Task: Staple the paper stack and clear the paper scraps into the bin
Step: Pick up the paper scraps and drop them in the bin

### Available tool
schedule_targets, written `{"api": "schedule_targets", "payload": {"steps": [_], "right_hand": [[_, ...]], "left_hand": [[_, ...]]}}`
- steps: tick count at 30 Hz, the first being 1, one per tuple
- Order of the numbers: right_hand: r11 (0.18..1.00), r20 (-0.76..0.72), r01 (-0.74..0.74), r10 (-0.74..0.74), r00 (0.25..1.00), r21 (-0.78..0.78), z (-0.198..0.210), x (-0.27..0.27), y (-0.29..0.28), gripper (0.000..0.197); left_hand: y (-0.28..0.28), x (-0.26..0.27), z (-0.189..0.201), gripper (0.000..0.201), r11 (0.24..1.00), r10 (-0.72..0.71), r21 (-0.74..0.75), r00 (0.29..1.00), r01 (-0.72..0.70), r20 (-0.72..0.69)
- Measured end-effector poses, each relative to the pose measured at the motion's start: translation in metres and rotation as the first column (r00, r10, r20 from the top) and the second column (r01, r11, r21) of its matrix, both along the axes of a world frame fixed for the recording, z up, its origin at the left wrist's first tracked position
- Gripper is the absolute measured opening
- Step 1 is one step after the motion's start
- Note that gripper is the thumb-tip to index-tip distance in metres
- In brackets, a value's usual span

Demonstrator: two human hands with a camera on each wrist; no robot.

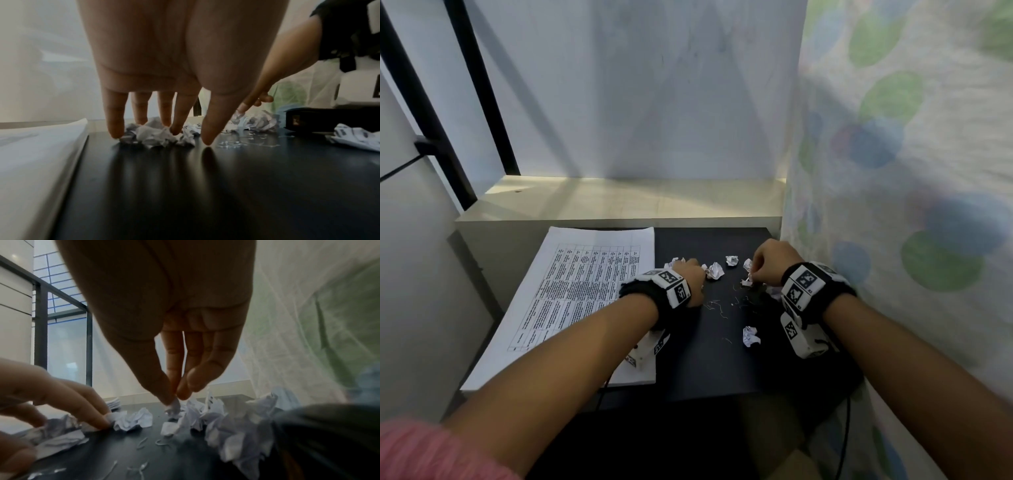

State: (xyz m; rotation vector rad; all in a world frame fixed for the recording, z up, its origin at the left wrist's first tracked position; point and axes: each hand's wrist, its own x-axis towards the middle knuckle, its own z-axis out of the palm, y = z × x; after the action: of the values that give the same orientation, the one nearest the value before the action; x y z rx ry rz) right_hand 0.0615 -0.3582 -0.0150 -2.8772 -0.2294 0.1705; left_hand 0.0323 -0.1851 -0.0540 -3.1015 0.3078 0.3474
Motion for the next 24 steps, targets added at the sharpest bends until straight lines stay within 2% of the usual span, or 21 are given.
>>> {"api": "schedule_targets", "payload": {"steps": [2, 5, 10, 12, 15, 18, 24], "right_hand": [[1.0, -0.009, 0.001, -0.002, 1.0, -0.021, -0.002, 0.001, 0.0, 0.012], [0.999, -0.013, -0.001, 0.001, 1.0, -0.036, -0.006, 0.002, 0.002, 0.011], [1.0, -0.062, -0.012, 0.01, 0.998, -0.029, -0.011, -0.005, 0.004, 0.013], [0.999, -0.1, -0.015, 0.012, 0.995, -0.037, -0.013, -0.008, 0.004, 0.018], [0.996, -0.122, -0.03, 0.019, 0.992, -0.088, -0.018, -0.014, 0.005, 0.028], [0.984, -0.133, -0.099, 0.079, 0.988, -0.149, -0.023, -0.019, 0.009, 0.034], [0.971, -0.136, -0.182, 0.162, 0.977, -0.157, -0.027, -0.028, 0.004, 0.04]], "left_hand": [[-0.002, -0.002, 0.0, 0.04, 1.0, 0.023, -0.015, 0.998, -0.022, 0.054], [-0.01, -0.008, 0.004, 0.039, 0.997, -0.038, -0.062, 0.987, 0.048, 0.154], [-0.016, -0.015, 0.0, 0.027, 0.982, -0.127, -0.14, 0.992, 0.129, 0.025], [-0.016, -0.016, -0.002, 0.028, 0.983, -0.139, -0.118, 0.99, 0.142, 0.03], [-0.019, -0.014, -0.001, 0.041, 0.989, -0.136, -0.05, 0.988, 0.14, 0.067], [-0.02, -0.012, 0.001, 0.032, 0.989, -0.149, 0.021, 0.986, 0.148, 0.072], [-0.016, -0.01, -0.005, 0.026, 0.983, -0.165, -0.083, 0.986, 0.164, -0.006]]}}
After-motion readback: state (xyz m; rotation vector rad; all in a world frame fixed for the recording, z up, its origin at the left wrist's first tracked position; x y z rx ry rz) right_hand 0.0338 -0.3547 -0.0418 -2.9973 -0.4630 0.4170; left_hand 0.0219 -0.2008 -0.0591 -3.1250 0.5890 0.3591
